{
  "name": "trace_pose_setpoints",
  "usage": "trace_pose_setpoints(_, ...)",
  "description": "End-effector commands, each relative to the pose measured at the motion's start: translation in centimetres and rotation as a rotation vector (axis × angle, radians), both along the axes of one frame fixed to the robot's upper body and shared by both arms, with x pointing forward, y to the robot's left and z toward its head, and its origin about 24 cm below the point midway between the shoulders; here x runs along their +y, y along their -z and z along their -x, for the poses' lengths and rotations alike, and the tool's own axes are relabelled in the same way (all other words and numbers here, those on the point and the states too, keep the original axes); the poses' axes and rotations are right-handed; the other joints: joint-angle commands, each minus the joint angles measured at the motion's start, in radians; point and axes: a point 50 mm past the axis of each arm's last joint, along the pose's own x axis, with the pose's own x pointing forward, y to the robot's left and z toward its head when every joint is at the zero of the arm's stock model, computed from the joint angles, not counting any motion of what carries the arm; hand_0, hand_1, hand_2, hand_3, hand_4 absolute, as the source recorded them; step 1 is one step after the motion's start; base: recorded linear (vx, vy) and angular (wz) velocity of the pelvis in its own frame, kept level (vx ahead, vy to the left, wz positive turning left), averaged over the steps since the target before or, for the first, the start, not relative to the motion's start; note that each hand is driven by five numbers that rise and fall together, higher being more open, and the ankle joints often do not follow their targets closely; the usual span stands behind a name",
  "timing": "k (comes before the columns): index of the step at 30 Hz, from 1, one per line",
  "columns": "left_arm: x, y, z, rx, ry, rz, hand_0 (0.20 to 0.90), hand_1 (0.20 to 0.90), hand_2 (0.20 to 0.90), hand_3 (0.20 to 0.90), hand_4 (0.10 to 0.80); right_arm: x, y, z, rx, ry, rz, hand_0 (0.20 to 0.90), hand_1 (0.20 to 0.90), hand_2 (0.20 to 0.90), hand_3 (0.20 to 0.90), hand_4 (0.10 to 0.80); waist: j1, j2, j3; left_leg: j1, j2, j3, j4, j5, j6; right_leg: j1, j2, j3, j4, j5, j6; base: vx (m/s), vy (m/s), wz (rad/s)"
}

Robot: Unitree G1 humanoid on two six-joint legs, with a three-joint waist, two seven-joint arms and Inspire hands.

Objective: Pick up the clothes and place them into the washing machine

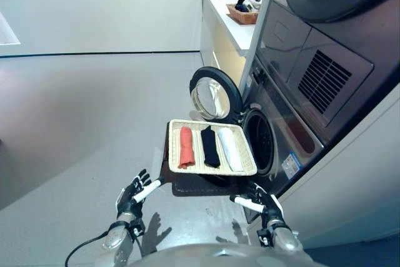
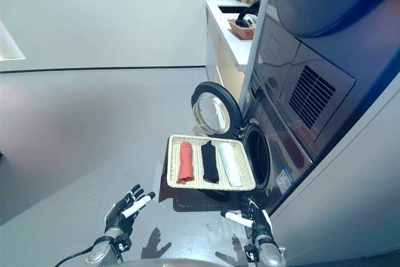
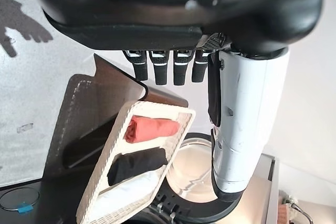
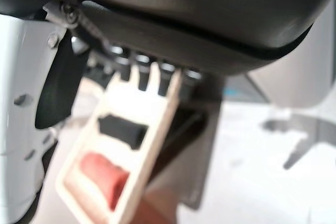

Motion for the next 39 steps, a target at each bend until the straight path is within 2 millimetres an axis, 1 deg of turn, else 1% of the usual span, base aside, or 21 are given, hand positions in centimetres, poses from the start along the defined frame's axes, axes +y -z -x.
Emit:
trace_pose_setpoints(1,0.1,-3.5,-4.9,-0.257,0.031,-0.023,0.900,0.900,0.900,0.900,0.800,0.0,-3.7,-4.9,-0.269,-0.042,0.010,0.900,0.900,0.900,0.900,0.800,0.020,-0.005,0.003,0.085,0.011,-0.043,-0.001,-0.111,-0.031,-0.077,-0.009,-0.022,-0.002,0.075,0.013,0.000,0.000,0.00)
trace_pose_setpoints(6,0.1,-3.6,-4.9,-0.268,0.013,-0.007,0.900,0.900,0.900,0.900,0.800,0.0,-3.6,-4.9,-0.267,-0.044,0.010,0.900,0.900,0.900,0.900,0.800,0.021,-0.006,0.005,0.085,0.011,-0.042,-0.001,-0.111,-0.032,-0.078,-0.008,-0.019,-0.002,0.074,0.013,0.000,0.000,0.00)
trace_pose_setpoints(15,0.5,-3.4,-4.4,-0.247,0.007,-0.041,0.900,0.900,0.900,0.900,0.800,0.0,-3.5,-4.6,-0.258,-0.055,0.009,0.900,0.900,0.900,0.900,0.800,0.025,-0.003,0.003,0.097,0.015,-0.041,-0.001,-0.114,-0.033,-0.074,0.000,-0.012,-0.002,0.067,0.009,0.000,0.000,0.00)
trace_pose_setpoints(16,0.5,-3.3,-4.3,-0.244,0.003,-0.036,0.900,0.900,0.900,0.900,0.800,0.0,-3.5,-4.7,-0.259,-0.055,0.009,0.900,0.900,0.900,0.900,0.800,0.025,-0.002,0.003,0.098,0.016,-0.040,-0.001,-0.113,-0.033,-0.072,0.001,-0.013,-0.002,0.067,0.009,0.000,0.000,0.00)
trace_pose_setpoints(19,0.1,-3.1,-4.3,-0.247,-0.029,0.059,0.900,0.900,0.900,0.900,0.800,0.1,-3.6,-4.7,-0.258,-0.063,0.006,0.900,0.900,0.900,0.900,0.800,0.024,0.002,0.001,0.103,0.021,-0.040,-0.001,-0.113,-0.034,-0.070,0.004,-0.011,-0.002,0.064,0.007,0.000,0.000,0.00)
trace_pose_setpoints(21,0.0,-3.1,-4.3,-0.249,-0.027,0.071,0.900,0.900,0.900,0.900,0.800,0.1,-3.6,-4.7,-0.259,-0.069,0.008,0.900,0.900,0.900,0.900,0.800,0.024,0.004,0.000,0.105,0.023,-0.039,-0.001,-0.114,-0.035,-0.069,0.006,-0.010,-0.002,0.063,0.006,0.000,0.000,0.00)
trace_pose_setpoints(24,0.3,-3.1,-4.2,-0.241,-0.033,0.042,0.900,0.900,0.900,0.900,0.800,0.1,-3.6,-4.6,-0.254,-0.081,0.012,0.900,0.900,0.900,0.900,0.800,0.023,0.007,0.001,0.114,0.030,-0.037,-0.001,-0.110,-0.038,-0.064,0.014,-0.007,-0.002,0.057,0.000,0.007,-0.028,-0.01)
trace_pose_setpoints(25,0.6,-3.4,-4.4,-0.252,-0.033,0.016,0.900,0.900,0.900,0.900,0.800,0.2,-3.6,-4.7,-0.253,-0.080,0.010,0.900,0.900,0.900,0.900,0.800,0.024,0.003,0.003,0.103,0.034,-0.036,0.012,-0.097,-0.041,-0.069,0.016,-0.004,-0.002,0.065,-0.004,-0.050,-0.054,-0.02)
trace_pose_setpoints(26,0.9,-3.7,-4.6,-0.261,-0.017,-0.021,0.900,0.900,0.900,0.900,0.800,0.1,-3.7,-4.8,-0.259,-0.080,0.011,0.900,0.900,0.900,0.900,0.800,0.025,-0.002,0.009,0.085,0.042,-0.035,0.047,-0.101,-0.047,-0.069,0.018,-0.002,0.001,0.061,-0.008,-0.018,-0.052,-0.01)
trace_pose_setpoints(27,0.8,-3.7,-4.6,-0.260,-0.017,-0.021,0.900,0.900,0.900,0.900,0.800,0.1,-3.6,-4.8,-0.258,-0.080,0.011,0.900,0.900,0.900,0.900,0.800,0.025,0.001,0.009,0.091,0.044,-0.035,0.046,-0.110,-0.047,-0.063,0.020,-0.003,0.002,0.053,-0.007,-0.006,-0.047,0.00)
trace_pose_setpoints(29,0.8,-3.6,-4.8,-0.258,-0.014,-0.011,0.900,0.900,0.900,0.900,0.800,-0.2,-3.9,-5.0,-0.270,-0.078,0.017,0.900,0.900,0.900,0.900,0.800,0.024,-0.009,0.026,0.035,0.053,-0.037,0.138,-0.126,-0.056,-0.067,0.023,0.000,0.008,0.052,-0.016,-0.068,-0.060,0.01)
trace_pose_setpoints(30,0.7,-3.8,-5.2,-0.265,0.000,-0.021,0.900,0.900,0.900,0.900,0.800,-0.4,-4.0,-5.3,-0.276,-0.079,0.025,0.900,0.900,0.900,0.900,0.800,0.026,-0.016,0.042,0.002,0.048,-0.039,0.192,-0.130,-0.059,-0.070,0.019,0.001,0.010,0.056,-0.021,-0.224,-0.061,0.02)
trace_pose_setpoints(31,0.5,-4.5,-6.1,-0.300,0.027,-0.037,0.900,0.900,0.900,0.900,0.800,-0.9,-4.6,-5.8,-0.308,-0.064,0.038,0.900,0.900,0.900,0.900,0.800,0.014,-0.025,0.067,-0.049,0.050,-0.012,0.228,-0.127,-0.064,-0.086,0.014,-0.014,0.011,0.065,-0.026,-0.175,-0.024,0.06)
trace_pose_setpoints(32,0.4,-4.4,-5.9,-0.302,0.030,-0.015,0.900,0.900,0.900,0.900,0.800,-1.1,-4.7,-5.7,-0.307,-0.065,0.046,0.900,0.900,0.900,0.900,0.800,0.015,-0.020,0.061,-0.043,0.054,-0.017,0.219,-0.137,-0.062,-0.093,0.024,-0.008,0.009,0.065,-0.027,-0.092,0.004,0.10)
trace_pose_setpoints(33,0.1,-4.1,-5.5,-0.289,0.032,0.011,0.900,0.900,0.900,0.900,0.800,-1.3,-4.6,-5.5,-0.297,-0.069,0.055,0.900,0.900,0.900,0.900,0.800,0.020,-0.019,0.054,-0.038,0.041,-0.043,0.227,-0.156,-0.057,-0.093,0.029,0.003,0.007,0.065,-0.024,0.044,0.016,0.12)
trace_pose_setpoints(34,0.0,-4.0,-5.5,-0.289,0.033,0.012,0.900,0.900,0.900,0.900,0.800,-1.4,-4.5,-5.5,-0.297,-0.069,0.055,0.900,0.900,0.900,0.900,0.800,0.021,-0.018,0.055,-0.037,0.041,-0.043,0.229,-0.159,-0.056,-0.091,0.029,0.004,0.007,0.064,-0.024,0.031,0.016,0.04)
trace_pose_setpoints(35,-0.2,-3.8,-5.6,-0.278,0.024,0.019,0.900,0.900,0.900,0.900,0.800,-1.6,-4.6,-5.6,-0.297,-0.058,0.059,0.900,0.900,0.900,0.900,0.800,0.034,-0.020,0.058,-0.049,-0.002,-0.131,0.250,-0.178,-0.051,-0.095,0.024,0.022,0.007,0.072,-0.021,0.000,0.030,-0.05)
trace_pose_setpoints(36,-0.3,-3.8,-5.6,-0.279,0.025,0.021,0.900,0.900,0.900,0.900,0.800,-1.7,-4.6,-5.6,-0.298,-0.056,0.050,0.900,0.900,0.900,0.900,0.800,0.034,-0.022,0.059,-0.058,-0.028,-0.177,0.249,-0.193,-0.044,-0.100,0.017,0.029,0.008,0.077,-0.019,-0.004,0.065,-0.22)
trace_pose_setpoints(37,-0.4,-3.8,-5.6,-0.278,0.042,0.016,0.900,0.900,0.900,0.900,0.800,-1.8,-4.6,-5.5,-0.292,-0.057,0.048,0.900,0.900,0.900,0.900,0.800,0.026,-0.023,0.056,-0.061,-0.044,-0.188,0.244,-0.200,-0.036,-0.106,0.008,0.027,0.009,0.082,-0.015,-0.004,0.091,-0.27)
trace_pose_setpoints(39,-0.5,-3.6,-5.7,-0.264,0.074,-0.020,0.900,0.900,0.900,0.900,0.800,-1.9,-4.2,-5.3,-0.270,-0.054,0.062,0.900,0.900,0.900,0.900,0.800,0.015,-0.019,0.051,-0.060,-0.039,-0.145,0.226,-0.192,-0.030,-0.115,-0.008,0.023,0.011,0.088,-0.009,0.003,0.123,-0.14)
